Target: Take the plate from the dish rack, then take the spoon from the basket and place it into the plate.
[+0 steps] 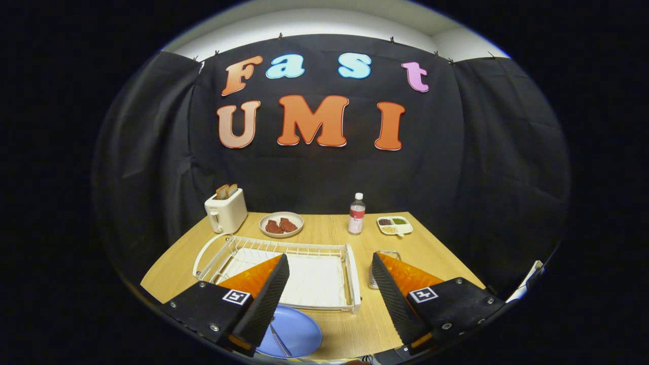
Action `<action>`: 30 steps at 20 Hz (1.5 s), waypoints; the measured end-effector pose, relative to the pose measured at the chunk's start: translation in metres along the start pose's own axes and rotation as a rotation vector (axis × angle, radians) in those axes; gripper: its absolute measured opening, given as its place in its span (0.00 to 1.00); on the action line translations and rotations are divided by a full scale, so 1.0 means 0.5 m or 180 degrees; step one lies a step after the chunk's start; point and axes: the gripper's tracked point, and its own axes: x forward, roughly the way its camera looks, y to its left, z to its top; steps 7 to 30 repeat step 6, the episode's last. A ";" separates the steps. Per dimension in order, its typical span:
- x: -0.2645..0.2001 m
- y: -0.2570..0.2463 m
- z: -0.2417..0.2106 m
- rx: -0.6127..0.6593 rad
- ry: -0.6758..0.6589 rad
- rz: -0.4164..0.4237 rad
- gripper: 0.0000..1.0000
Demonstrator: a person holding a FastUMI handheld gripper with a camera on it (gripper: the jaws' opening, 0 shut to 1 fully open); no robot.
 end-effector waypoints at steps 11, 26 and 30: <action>-0.004 -0.050 0.071 0.0062 -0.0258 -0.0138 0.98; -0.004 -0.050 0.071 0.0062 -0.0258 -0.0138 0.98; -0.004 -0.050 0.071 0.0062 -0.0258 -0.0138 0.98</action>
